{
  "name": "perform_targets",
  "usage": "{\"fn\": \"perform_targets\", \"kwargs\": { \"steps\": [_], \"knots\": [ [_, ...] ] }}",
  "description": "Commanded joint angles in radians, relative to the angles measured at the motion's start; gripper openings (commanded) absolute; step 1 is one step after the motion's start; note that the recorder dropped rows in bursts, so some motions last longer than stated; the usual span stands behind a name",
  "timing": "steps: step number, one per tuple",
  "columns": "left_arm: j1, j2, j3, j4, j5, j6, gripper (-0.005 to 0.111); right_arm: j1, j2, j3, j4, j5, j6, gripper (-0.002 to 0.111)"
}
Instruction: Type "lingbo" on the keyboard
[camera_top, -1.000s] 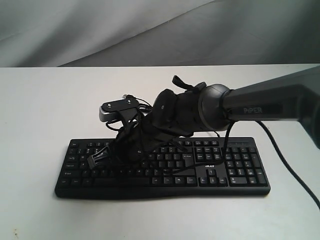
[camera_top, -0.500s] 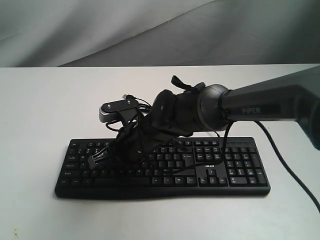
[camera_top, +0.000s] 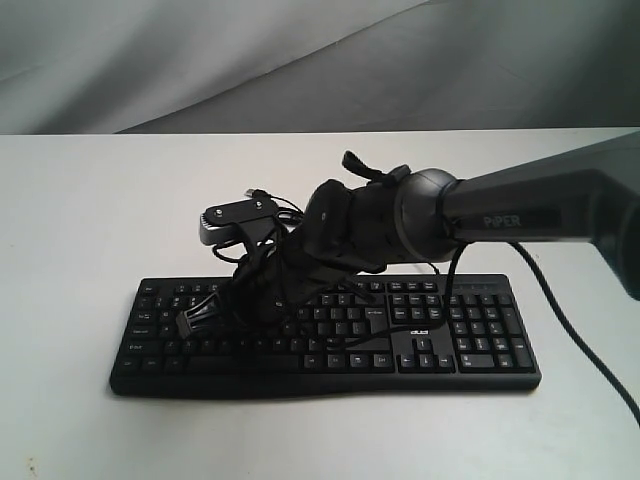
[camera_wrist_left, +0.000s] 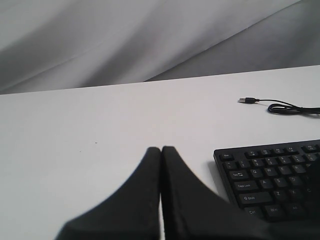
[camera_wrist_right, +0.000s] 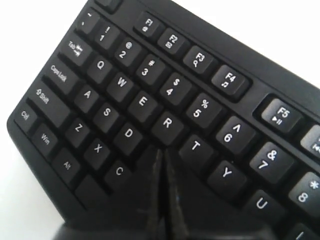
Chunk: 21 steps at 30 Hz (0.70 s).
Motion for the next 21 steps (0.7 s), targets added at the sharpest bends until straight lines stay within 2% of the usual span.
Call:
{"fn": "perform_targets", "kwargs": {
  "steps": [1,9,15,21],
  "knots": [
    [0.002,-0.003,0.004,-0.008,-0.005,-0.004,0.001,0.001,-0.020,-0.002,-0.015,0.019,0.000,0.000],
    [0.002,-0.003,0.004,-0.008,-0.005,-0.004,0.001,0.001,-0.065,-0.002,-0.056,0.061,0.011,0.000],
    [0.002,-0.003,0.004,-0.008,-0.005,-0.004,0.001,0.001,-0.065,-0.002,-0.166,0.085,0.118,0.000],
    [0.002,-0.003,0.004,-0.008,-0.005,-0.004,0.001,0.001,-0.065,0.021,-0.168,0.066,0.128,0.000]
  ]
}}
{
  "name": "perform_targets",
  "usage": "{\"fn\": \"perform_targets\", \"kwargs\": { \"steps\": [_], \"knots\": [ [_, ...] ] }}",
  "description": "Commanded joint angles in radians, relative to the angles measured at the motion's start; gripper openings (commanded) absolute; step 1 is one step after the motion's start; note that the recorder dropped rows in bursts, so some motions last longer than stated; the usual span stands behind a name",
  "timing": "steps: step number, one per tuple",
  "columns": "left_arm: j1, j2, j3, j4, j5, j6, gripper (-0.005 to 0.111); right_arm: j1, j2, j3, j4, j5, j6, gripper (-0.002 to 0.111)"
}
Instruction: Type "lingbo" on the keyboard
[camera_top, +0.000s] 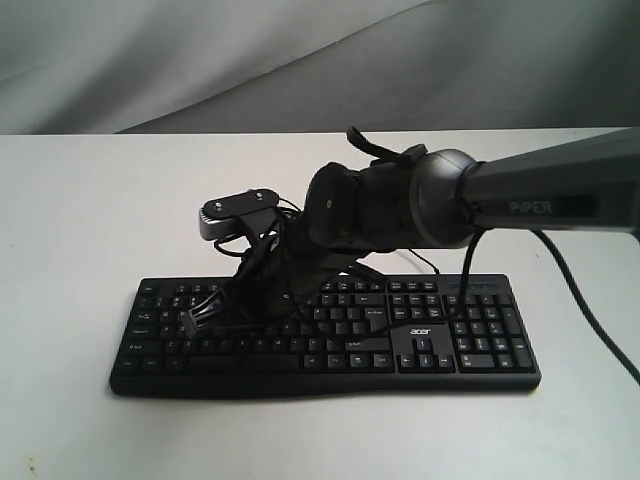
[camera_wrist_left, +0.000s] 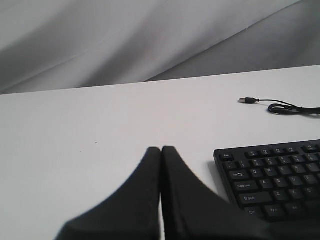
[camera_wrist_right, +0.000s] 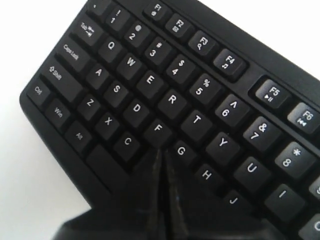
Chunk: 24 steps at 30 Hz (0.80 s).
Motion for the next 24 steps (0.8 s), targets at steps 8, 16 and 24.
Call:
{"fn": "perform_targets", "kwargs": {
  "steps": [8,16,24],
  "knots": [
    [0.002,-0.003,0.004,-0.008,-0.005,-0.004,0.001,0.001,-0.008,0.020,-0.006,-0.025,0.002,0.000],
    [0.002,-0.003,0.004,-0.008,-0.005,-0.004,0.001,0.021,-0.008,0.020,0.002,-0.021,-0.018,0.000],
    [0.002,-0.003,0.004,-0.008,-0.005,-0.004,0.001,0.021,-0.008,0.020,0.002,-0.021,-0.015,0.000]
  ]
}}
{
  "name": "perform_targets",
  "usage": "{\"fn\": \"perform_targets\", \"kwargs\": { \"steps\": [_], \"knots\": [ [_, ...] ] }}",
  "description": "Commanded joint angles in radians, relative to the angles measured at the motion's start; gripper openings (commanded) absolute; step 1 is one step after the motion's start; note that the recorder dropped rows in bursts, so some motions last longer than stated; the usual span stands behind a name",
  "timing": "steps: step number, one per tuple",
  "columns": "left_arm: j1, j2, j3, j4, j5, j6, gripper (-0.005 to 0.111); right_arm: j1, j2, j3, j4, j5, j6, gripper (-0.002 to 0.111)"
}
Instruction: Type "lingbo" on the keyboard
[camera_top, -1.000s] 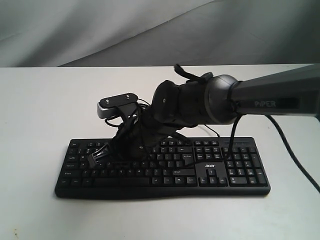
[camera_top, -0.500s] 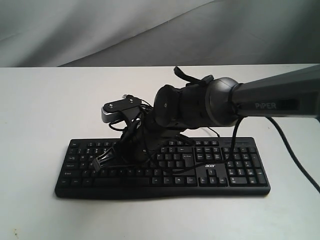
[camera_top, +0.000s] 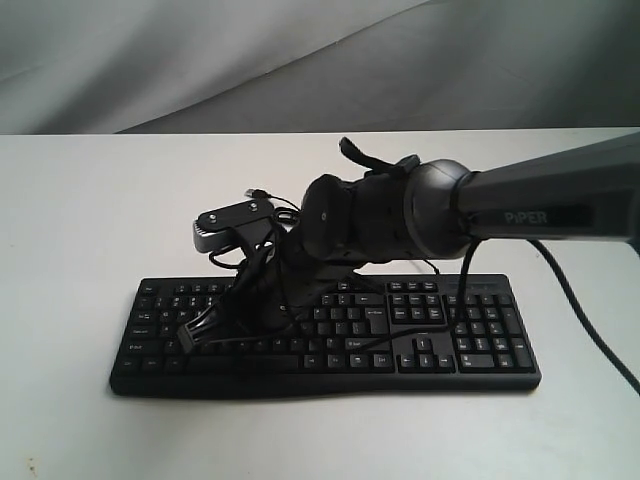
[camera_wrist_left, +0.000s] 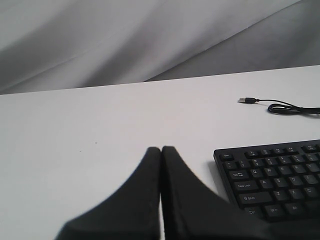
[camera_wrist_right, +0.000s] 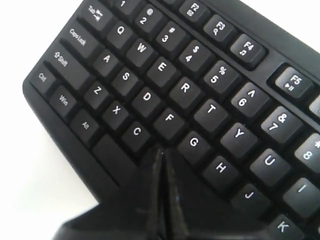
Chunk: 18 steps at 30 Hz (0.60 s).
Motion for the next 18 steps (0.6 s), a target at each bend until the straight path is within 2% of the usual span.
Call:
{"fn": "perform_targets", "kwargs": {
  "steps": [1,18],
  "knots": [
    [0.002,-0.003,0.004,-0.008,-0.005,-0.004,0.001,0.000,-0.006,0.003,0.002,-0.006,-0.007,0.000],
    [0.002,-0.003,0.004,-0.008,-0.005,-0.004,0.001,0.000,0.038,0.003,0.002,-0.002,0.013,0.000]
  ]
}}
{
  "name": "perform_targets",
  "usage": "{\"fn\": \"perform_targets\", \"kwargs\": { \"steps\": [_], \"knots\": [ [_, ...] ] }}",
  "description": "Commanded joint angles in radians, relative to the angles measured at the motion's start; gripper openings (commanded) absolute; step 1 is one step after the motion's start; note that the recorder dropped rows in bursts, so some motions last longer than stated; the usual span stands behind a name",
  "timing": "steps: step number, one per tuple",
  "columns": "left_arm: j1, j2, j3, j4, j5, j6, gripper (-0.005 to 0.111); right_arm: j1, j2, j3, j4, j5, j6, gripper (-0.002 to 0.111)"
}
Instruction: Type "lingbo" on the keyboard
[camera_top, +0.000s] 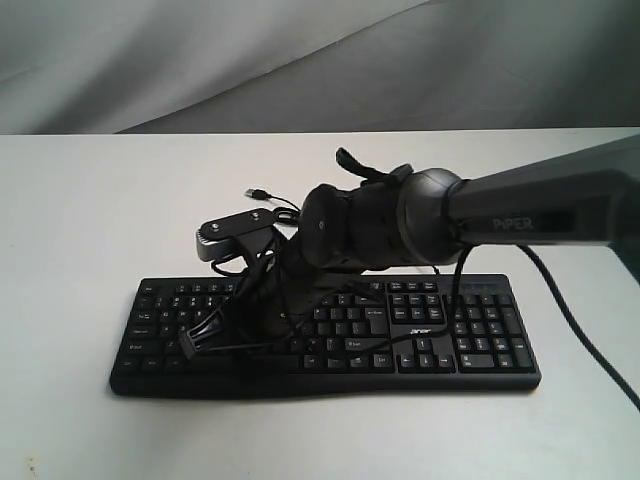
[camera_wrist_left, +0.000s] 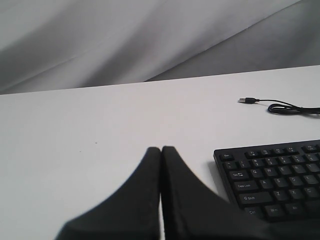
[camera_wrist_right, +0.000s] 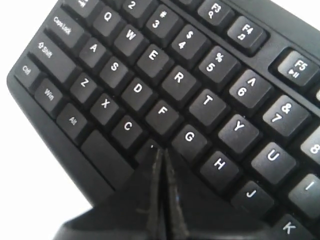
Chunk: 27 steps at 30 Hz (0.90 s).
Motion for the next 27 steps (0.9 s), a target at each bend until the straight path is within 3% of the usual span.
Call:
{"fn": "perform_targets", "kwargs": {
  "steps": [1,11,27],
  "knots": [
    [0.002,-0.003,0.004,-0.008,-0.005,-0.004,0.001,0.000,0.001,0.001,0.000,-0.002,0.003,0.000],
    [0.002,-0.003,0.004,-0.008,-0.005,-0.004,0.001,-0.011,-0.098,0.001,-0.132,-0.022,0.082,0.000],
    [0.002,-0.003,0.004,-0.008,-0.005,-0.004,0.001,-0.129,-0.101,0.094,-0.126,-0.047,0.137,0.000]
  ]
}}
